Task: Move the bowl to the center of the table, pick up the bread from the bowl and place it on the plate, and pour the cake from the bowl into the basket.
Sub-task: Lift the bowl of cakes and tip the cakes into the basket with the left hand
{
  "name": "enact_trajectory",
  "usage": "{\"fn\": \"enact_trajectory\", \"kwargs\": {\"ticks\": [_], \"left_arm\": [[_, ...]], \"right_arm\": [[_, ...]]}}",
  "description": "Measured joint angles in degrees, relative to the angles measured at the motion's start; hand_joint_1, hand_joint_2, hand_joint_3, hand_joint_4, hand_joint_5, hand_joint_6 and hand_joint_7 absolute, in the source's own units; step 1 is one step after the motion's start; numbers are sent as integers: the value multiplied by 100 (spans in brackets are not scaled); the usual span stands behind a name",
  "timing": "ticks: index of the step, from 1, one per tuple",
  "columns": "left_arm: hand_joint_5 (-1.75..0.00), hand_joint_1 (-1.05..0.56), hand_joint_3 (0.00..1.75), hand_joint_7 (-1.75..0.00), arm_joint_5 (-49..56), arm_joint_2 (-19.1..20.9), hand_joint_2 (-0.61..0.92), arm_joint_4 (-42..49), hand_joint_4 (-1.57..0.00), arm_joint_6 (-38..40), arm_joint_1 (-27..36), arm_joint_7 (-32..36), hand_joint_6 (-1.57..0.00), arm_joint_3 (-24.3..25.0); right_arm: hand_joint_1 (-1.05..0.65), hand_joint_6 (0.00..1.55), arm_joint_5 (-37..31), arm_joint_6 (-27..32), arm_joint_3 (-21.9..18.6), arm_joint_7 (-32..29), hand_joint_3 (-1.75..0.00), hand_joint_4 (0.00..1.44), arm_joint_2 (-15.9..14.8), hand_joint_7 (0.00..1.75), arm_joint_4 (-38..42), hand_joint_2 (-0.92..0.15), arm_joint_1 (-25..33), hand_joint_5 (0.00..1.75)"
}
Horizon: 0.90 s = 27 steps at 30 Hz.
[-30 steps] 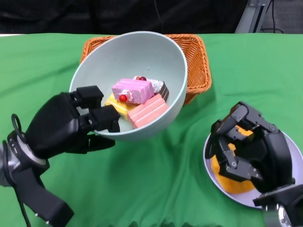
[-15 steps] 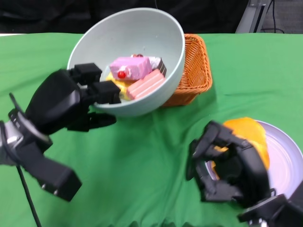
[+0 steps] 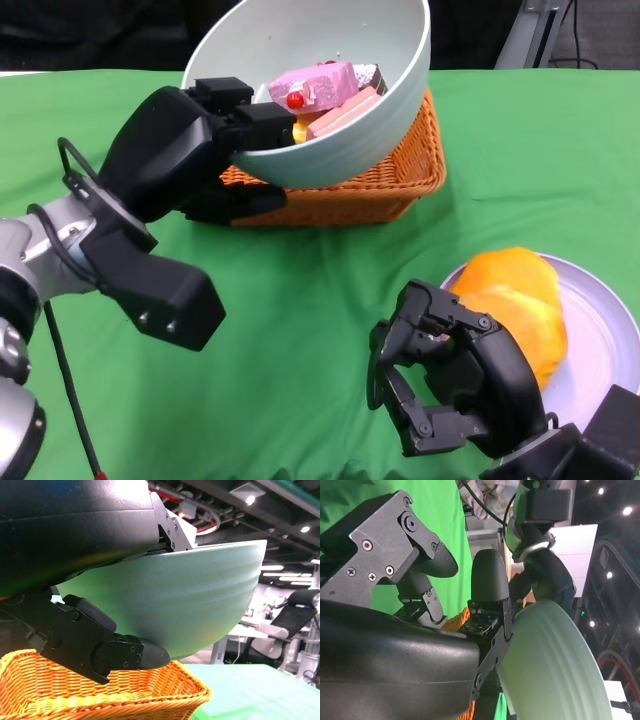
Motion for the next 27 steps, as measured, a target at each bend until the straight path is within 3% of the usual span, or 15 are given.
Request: {"fn": "enact_trajectory", "kwargs": {"ticks": [10,13,20,27], "left_arm": [[-174,-17,61,-136,-658,-494,86,252,-70,360,-370,-1135,-69,439],[-175,-18,58,-150,-930,-692,89,303,-70,557,-412,-1610,-62,602],[-175,-18,51,-135,-1375,-1045,92,411,-70,1025,-520,-2499,-70,939],[-175,-19,50,-147,-1692,-1312,92,456,-73,1578,-602,-3138,-65,1208]], "right_arm": [[0,66,48,258,70,54,-147,80,25,155,-7,-35,31,175],[1,65,48,274,94,79,-145,79,25,154,-7,-36,36,175],[0,65,45,274,101,102,-142,78,25,154,0,-36,37,175],[-2,65,49,195,75,180,-139,78,28,154,171,-38,25,175]]}}
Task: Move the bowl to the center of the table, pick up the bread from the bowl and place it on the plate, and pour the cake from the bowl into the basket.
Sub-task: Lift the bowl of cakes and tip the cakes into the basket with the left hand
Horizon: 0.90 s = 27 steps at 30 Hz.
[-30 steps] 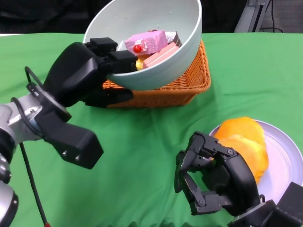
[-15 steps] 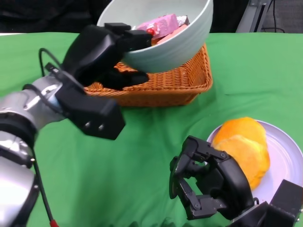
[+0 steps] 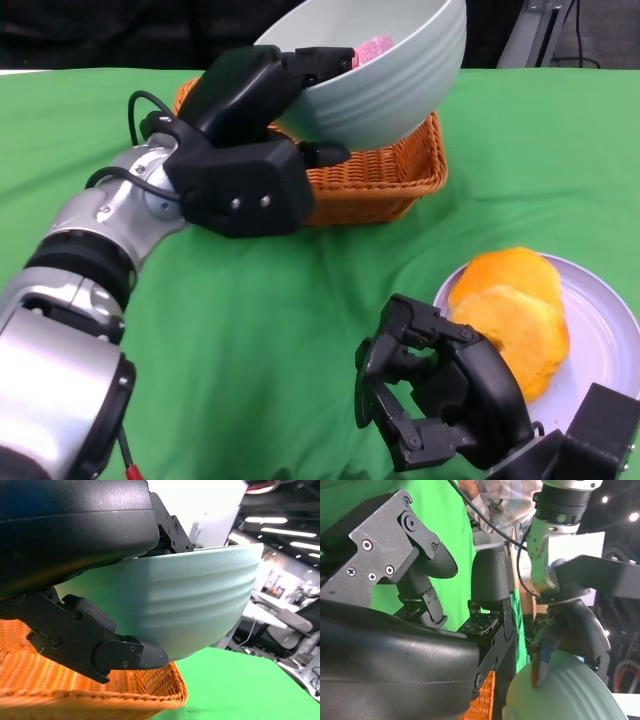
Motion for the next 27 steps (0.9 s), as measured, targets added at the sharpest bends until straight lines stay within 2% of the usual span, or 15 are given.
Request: {"fn": "enact_trajectory", "kwargs": {"ticks": [10,12,21,27], "left_arm": [[-175,-17,48,-156,-473,-363,92,26,-73,509,-132,-452,-61,413],[-175,-16,52,-154,-686,-481,91,26,-73,625,-151,-555,-63,581],[-175,-21,71,-154,-1811,-895,83,27,-76,1179,-162,-1405,-63,1526],[-175,-20,70,-155,-2812,-1097,77,27,-72,1935,-229,-2059,-62,2355]], "right_arm": [[-1,65,-1,-1,-38,21,-138,76,0,154,9,-39,-23,175],[0,65,0,-1,-40,49,-138,76,1,154,13,-40,-24,175],[-2,65,-5,-167,-83,102,-136,75,14,153,262,-40,-63,175],[-2,66,-38,-224,-115,105,-136,75,20,153,330,-40,-106,175]]}}
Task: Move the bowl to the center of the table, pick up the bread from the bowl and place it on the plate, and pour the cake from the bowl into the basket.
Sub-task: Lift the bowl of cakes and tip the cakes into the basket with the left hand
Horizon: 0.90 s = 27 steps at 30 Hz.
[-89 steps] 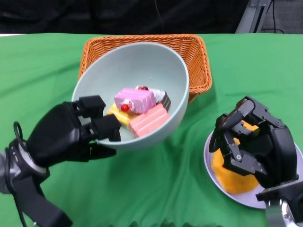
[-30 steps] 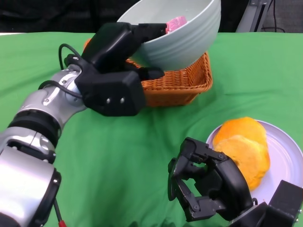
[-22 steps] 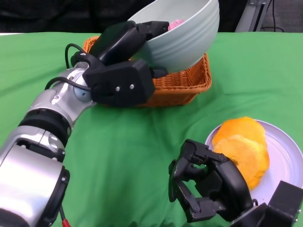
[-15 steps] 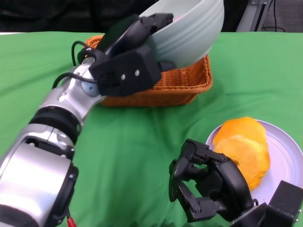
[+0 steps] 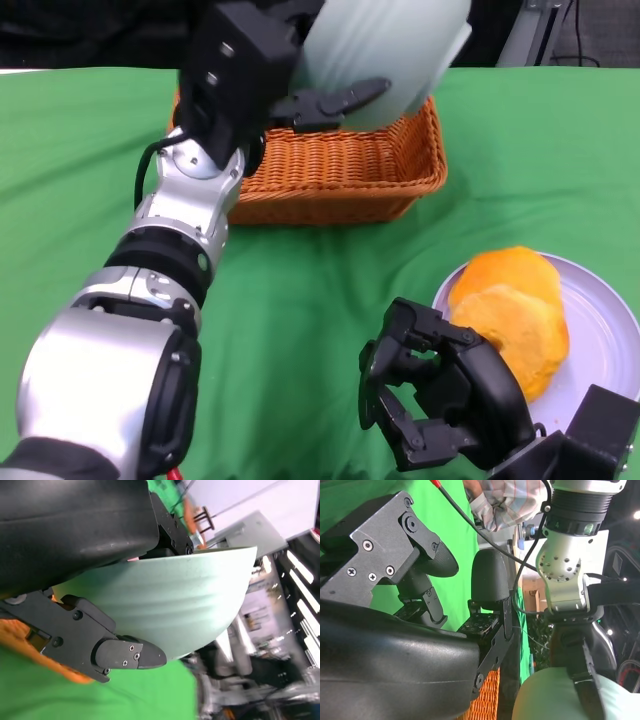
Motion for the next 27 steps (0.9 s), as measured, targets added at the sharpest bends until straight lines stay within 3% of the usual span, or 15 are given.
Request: {"fn": "enact_trajectory", "kwargs": {"ticks": [6,11,18,22,27], "left_arm": [[-175,-21,98,-151,-556,-101,59,-1,-64,412,-152,-133,-63,509],[-175,-16,86,-144,-1159,-240,68,-2,-67,987,-257,-140,-68,1042],[-175,-7,77,-158,-1820,-308,78,-8,-70,1708,-366,-193,-65,1605],[-175,-4,106,-158,-2208,-339,61,-8,-77,2069,-374,-191,-71,1921],[-175,-7,83,-169,-2894,-386,76,-6,-75,2740,-448,113,-60,2557]], "right_arm": [[-2,66,4,-11,-4,22,-137,75,9,153,0,-40,0,175],[-3,66,5,-59,-9,73,-136,75,12,153,0,-40,1,175],[-3,66,-3,-64,-8,69,-135,75,13,153,0,-40,2,175],[-3,65,-3,-60,-7,53,-135,75,13,153,-19,-40,5,175],[-3,65,-8,-64,-9,51,-134,75,13,153,-19,-41,6,175]]}}
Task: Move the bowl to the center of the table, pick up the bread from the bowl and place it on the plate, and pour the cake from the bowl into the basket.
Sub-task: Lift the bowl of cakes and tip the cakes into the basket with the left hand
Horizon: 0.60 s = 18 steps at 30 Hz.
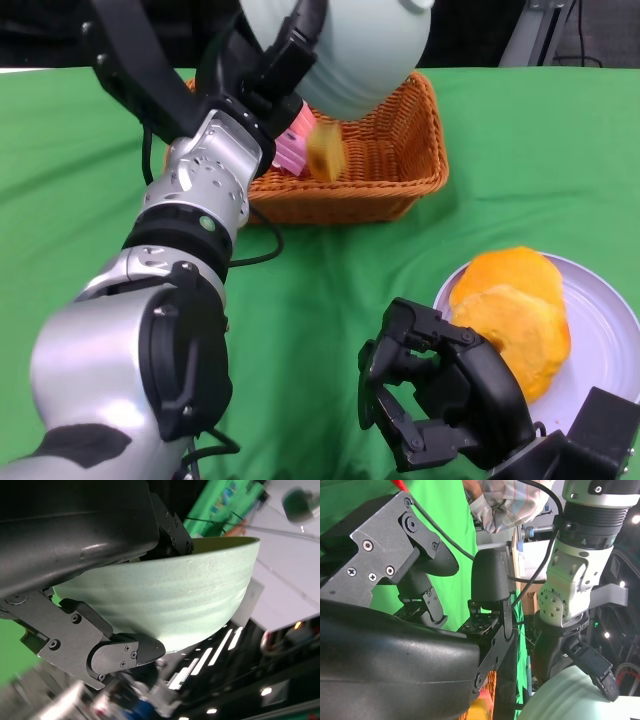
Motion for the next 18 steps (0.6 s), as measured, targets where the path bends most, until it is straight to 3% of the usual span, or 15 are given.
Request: {"fn": "enact_trajectory", "kwargs": {"ticks": [2,4,9,18], "left_arm": [[-175,-14,55,-165,-236,1,88,2,-73,244,-54,195,-57,206],[-175,-16,48,-164,-441,5,91,4,-71,453,-129,451,-55,411],[-175,-29,48,-170,-561,7,92,4,-69,554,-171,880,-43,570],[-175,-21,51,-170,-615,8,92,4,-73,738,-174,1463,-46,684]], "right_arm": [[-3,65,-1,0,0,2,-134,75,-1,153,-1,-41,0,175],[-2,65,4,32,1,3,-135,75,-1,153,-23,-41,5,175],[-1,64,18,121,2,8,-138,75,-1,153,-90,-40,26,175],[-1,64,17,122,-5,6,-139,75,0,153,-101,-40,44,175]]}}
